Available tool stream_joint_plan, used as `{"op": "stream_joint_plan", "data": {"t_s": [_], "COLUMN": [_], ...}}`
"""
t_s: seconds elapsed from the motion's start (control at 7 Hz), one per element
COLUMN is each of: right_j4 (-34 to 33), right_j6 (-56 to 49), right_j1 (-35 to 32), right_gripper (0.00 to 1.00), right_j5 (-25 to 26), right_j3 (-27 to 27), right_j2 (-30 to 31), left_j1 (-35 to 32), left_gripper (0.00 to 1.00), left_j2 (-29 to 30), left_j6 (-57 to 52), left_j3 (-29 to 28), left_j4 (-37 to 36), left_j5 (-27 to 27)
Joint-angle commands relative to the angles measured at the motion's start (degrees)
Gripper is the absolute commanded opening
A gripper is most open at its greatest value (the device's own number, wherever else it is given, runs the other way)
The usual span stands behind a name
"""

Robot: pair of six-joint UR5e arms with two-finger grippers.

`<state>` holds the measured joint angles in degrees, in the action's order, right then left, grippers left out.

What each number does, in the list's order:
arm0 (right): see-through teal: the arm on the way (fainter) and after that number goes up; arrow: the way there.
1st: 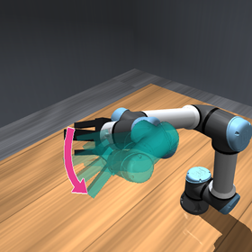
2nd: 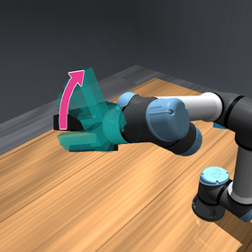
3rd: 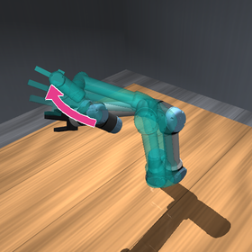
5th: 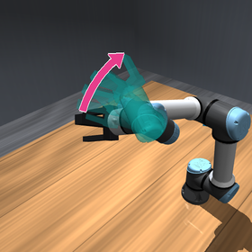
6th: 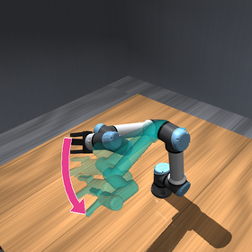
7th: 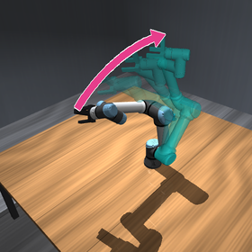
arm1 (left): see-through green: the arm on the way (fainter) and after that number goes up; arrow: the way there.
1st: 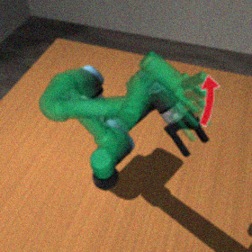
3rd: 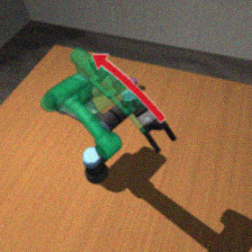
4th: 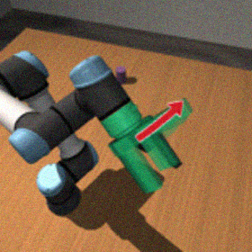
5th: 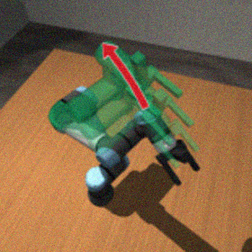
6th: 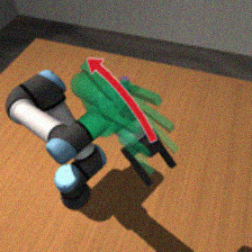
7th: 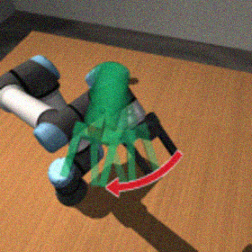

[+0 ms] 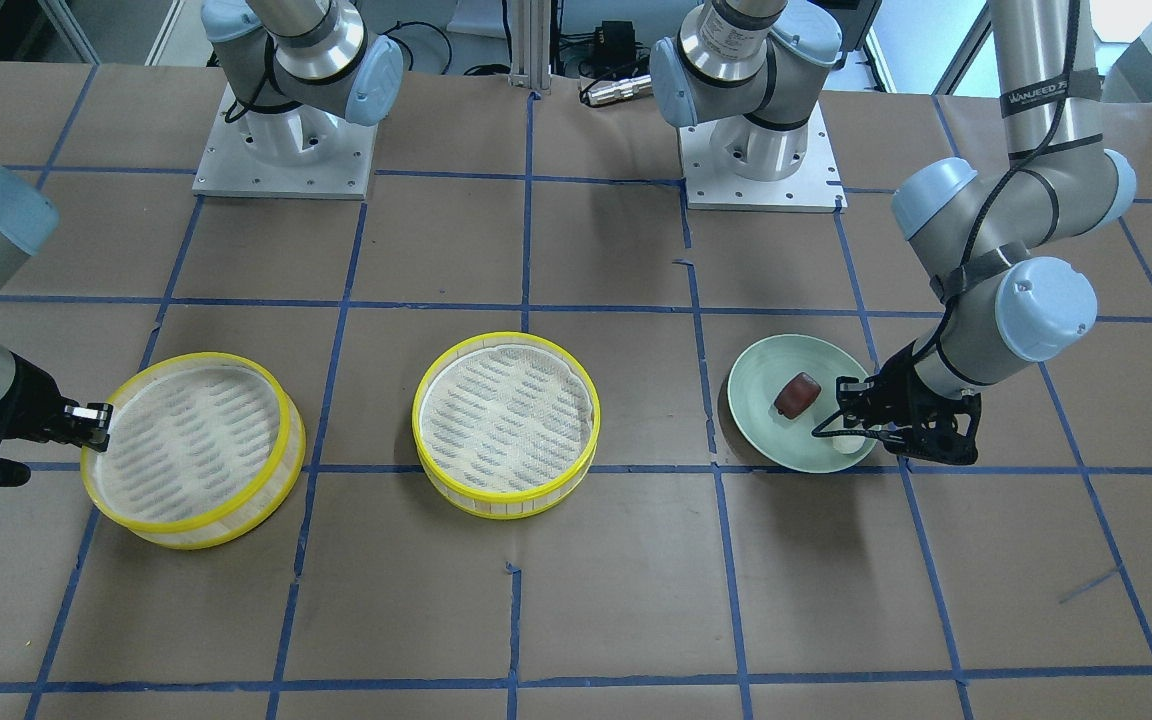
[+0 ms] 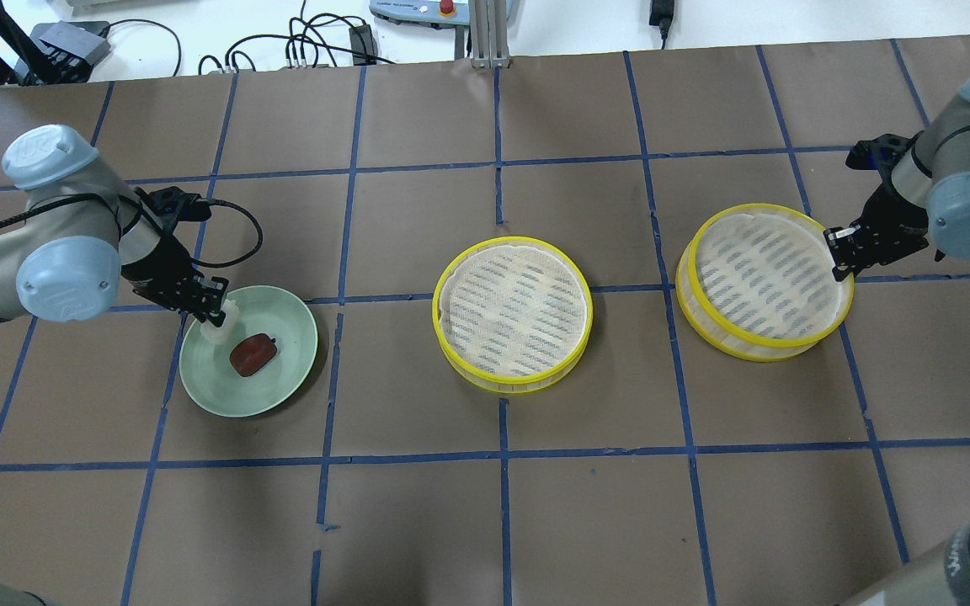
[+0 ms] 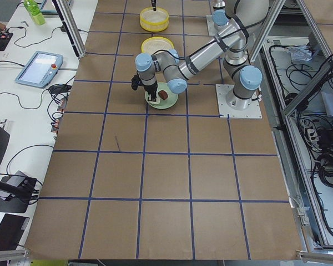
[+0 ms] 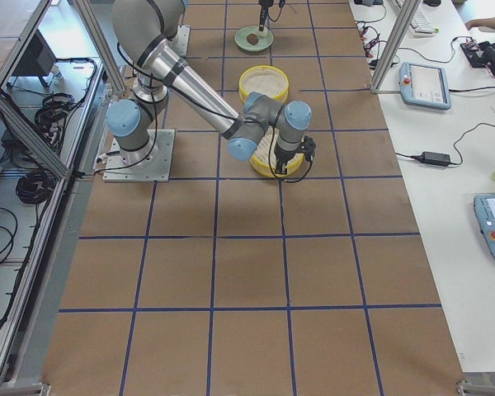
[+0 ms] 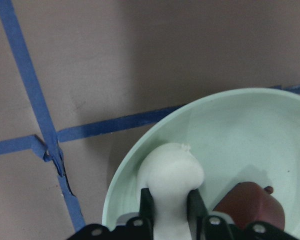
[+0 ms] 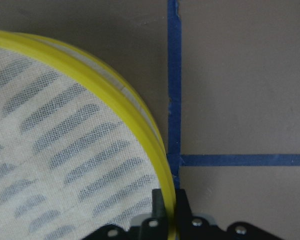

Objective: Stack buns with steamer

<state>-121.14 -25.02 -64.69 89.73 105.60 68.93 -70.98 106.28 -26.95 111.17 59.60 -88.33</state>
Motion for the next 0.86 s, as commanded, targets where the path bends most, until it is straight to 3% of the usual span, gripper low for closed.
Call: {"op": "stream_joint_plan", "data": {"t_s": [0.0, 0.29, 0.43, 0.71], "right_j4": [1.4, 11.1, 11.5, 11.4], "right_j6": [0.1, 0.1, 0.2, 0.8], "right_j1": [0.0, 0.0, 0.0, -0.7], "right_gripper": [0.06, 0.06, 0.06, 0.06], "right_j5": [0.1, 0.1, 0.0, 0.0], "right_j3": [-1.5, -5.5, -5.2, -5.1], "right_j2": [1.1, 4.7, 4.8, 4.9], "left_j1": [-6.3, -23.9, -30.0, -34.7], "left_gripper": [0.0, 0.01, 0.01, 0.09], "left_j2": [-2.9, -3.3, -2.5, -0.1], "left_j6": [10.0, 35.4, 45.0, 54.3], "left_j3": [-2.6, -7.3, -9.3, -9.7], "left_j4": [0.6, 0.0, -0.1, -2.0], "left_j5": [1.0, 5.4, 7.0, 11.6]}}
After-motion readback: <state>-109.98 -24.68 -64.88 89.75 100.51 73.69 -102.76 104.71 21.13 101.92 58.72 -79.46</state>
